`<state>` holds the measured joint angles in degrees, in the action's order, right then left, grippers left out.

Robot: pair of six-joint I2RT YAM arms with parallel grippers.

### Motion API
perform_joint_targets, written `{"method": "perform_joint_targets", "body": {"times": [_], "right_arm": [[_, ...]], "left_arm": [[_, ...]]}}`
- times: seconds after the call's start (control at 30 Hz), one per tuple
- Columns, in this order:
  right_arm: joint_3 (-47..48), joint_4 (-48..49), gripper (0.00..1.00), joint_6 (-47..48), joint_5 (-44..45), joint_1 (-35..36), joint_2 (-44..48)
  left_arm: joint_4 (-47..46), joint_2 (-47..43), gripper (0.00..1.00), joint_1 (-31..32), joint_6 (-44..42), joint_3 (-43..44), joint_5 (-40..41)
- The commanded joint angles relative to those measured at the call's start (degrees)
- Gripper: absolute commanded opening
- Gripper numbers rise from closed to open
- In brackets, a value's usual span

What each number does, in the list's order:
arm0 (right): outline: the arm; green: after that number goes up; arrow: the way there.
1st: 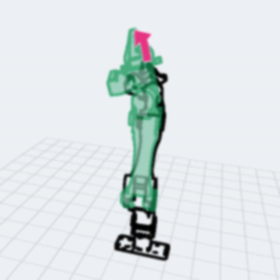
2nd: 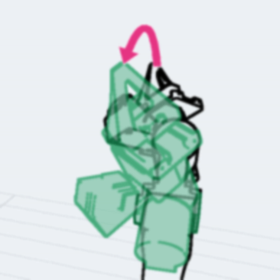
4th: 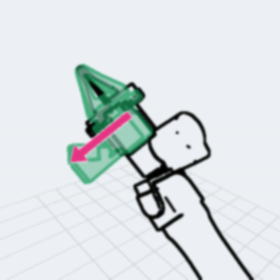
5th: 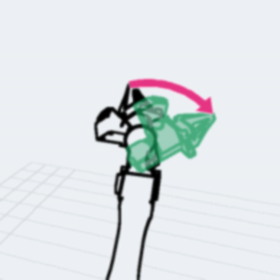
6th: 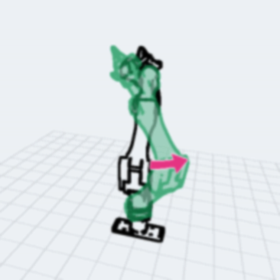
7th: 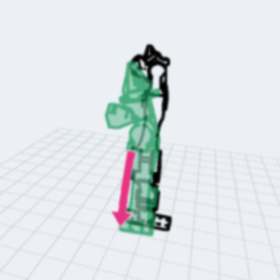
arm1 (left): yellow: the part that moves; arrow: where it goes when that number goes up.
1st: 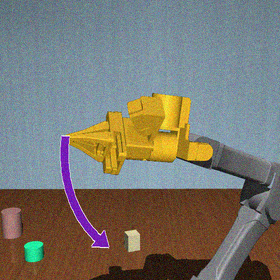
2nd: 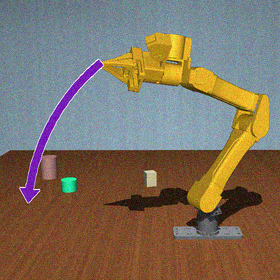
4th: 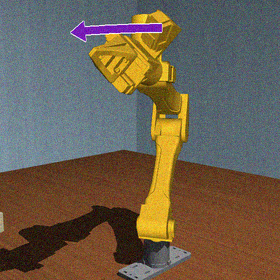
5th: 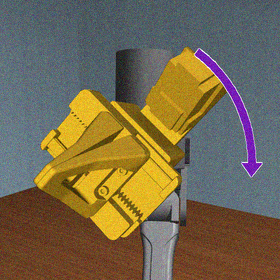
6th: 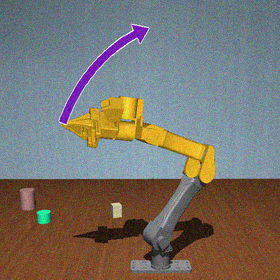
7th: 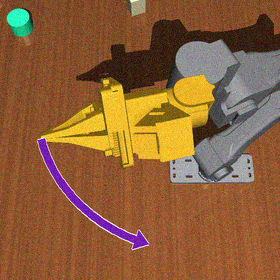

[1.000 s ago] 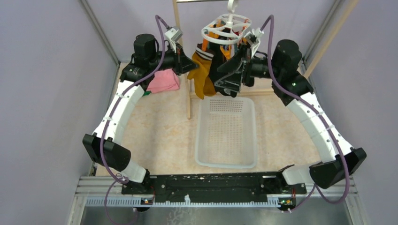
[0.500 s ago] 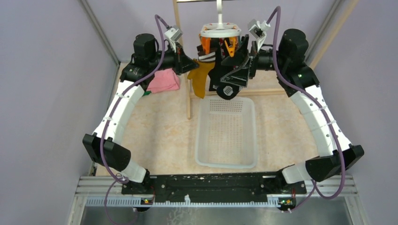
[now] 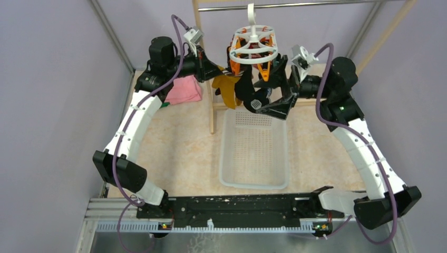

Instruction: Remove the socks clipped to the hanger

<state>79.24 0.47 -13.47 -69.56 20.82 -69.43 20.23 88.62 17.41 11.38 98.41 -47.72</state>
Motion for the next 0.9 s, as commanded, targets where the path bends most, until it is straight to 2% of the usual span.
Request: {"method": "perform_joint_targets", "body": {"times": [0.0,0.17,0.37,0.47,0.63,0.8,0.87], "right_arm": [[0.17,2.64,0.99,6.24,-0.73,-0.09,5.0],[3.54,-8.8,0.99,17.71,7.5,-0.08,4.49],[2.88,-15.77,0.99,19.89,18.6,-0.08,5.56],[-1.37,-18.46,0.99,20.06,23.3,-0.08,7.45],[-12.41,-5.8,0.99,11.27,21.44,-0.09,13.47],[-12.73,10.2,0.96,-4.41,17.76,1.05,10.93],[-11.58,14.95,0.94,-7.33,18.68,2.82,9.24]], "left_arm": [[-3.61,-1.8,0.0,0.13,1.48,0.33,-0.57],[-3.81,-2.36,0.0,0.17,0.68,-0.91,-0.53],[-4.26,-3.86,0.0,0.17,0.93,-2.3,-1.51],[-4.27,-4.52,0.0,0.17,1.01,-2.42,-2.03],[-4.64,-5.03,0.0,0.16,2.22,-3.15,-3.3],[-4.47,-5.4,0.0,0.17,4.77,-4.6,-5.38],[-4.83,-5.9,0.0,0.17,6.05,-5.73,-6.36]]}}
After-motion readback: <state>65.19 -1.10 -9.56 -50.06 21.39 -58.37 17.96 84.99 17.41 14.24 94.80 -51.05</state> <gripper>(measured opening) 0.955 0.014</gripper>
